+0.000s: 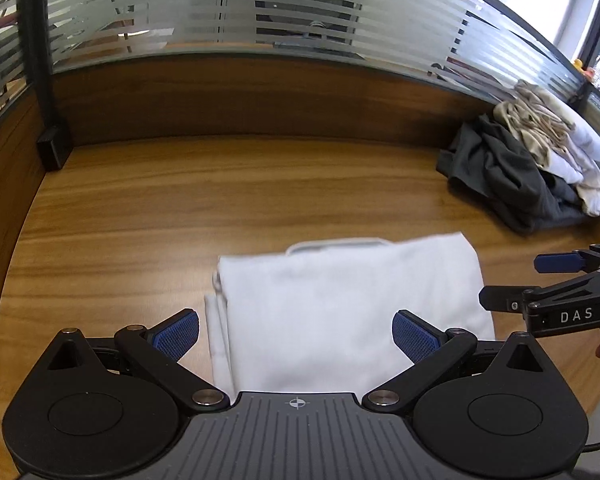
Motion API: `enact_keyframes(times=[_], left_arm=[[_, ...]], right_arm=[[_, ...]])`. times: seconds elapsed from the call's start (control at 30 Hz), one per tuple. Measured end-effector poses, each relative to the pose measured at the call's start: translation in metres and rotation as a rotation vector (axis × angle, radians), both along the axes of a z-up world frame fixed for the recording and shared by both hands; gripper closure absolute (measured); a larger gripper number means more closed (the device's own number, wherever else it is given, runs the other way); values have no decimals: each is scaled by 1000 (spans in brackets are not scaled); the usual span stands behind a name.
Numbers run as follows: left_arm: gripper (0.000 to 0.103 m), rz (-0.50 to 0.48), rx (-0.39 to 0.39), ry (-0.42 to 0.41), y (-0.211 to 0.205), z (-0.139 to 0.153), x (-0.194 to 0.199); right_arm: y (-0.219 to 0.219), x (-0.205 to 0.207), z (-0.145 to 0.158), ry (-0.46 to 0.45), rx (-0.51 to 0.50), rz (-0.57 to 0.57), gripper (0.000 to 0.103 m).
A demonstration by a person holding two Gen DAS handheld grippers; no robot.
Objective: Fold clothes
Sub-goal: 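Open both tools and release the folded white shirt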
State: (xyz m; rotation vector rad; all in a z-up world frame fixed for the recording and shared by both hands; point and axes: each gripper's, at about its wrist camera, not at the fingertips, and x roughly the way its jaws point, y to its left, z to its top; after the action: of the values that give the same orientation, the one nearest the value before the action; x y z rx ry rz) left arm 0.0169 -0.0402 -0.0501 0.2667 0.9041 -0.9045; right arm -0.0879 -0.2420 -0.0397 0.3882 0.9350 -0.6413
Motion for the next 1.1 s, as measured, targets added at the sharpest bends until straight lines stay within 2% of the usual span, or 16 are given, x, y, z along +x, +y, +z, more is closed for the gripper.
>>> enact_keyframes(times=[0.4, 0.47, 0.5, 0.53, 0.7, 0.77, 0.9, 0.97, 1.1], left_arm=[[1, -13, 1, -25, -26, -5, 14], [7, -15, 4, -32, -28, -7, 15], [17, -14, 12, -31, -29, -8, 16], [20, -13, 21, -27, -31, -10, 17], [25, 19, 76, 5, -35, -28, 27], [23, 37, 92, 25, -34, -38, 33], [15, 88, 67, 95, -29, -51, 46], [16, 108, 48, 111, -26, -50, 49], [20, 110, -5, 104, -17, -36, 43]], right_arm=[[-52, 24, -7, 27, -41, -52, 1], [-58, 26, -11, 35, -36, -61, 1], [-61, 26, -14, 40, -33, -64, 1], [-63, 27, -17, 48, -32, -66, 1], [-73, 31, -36, 90, -27, -58, 1], [-75, 34, -46, 95, -18, -50, 1], [-80, 37, -62, 94, -1, -44, 0], [-81, 38, -67, 94, 6, -46, 0], [-77, 34, -55, 85, -8, -46, 0]])
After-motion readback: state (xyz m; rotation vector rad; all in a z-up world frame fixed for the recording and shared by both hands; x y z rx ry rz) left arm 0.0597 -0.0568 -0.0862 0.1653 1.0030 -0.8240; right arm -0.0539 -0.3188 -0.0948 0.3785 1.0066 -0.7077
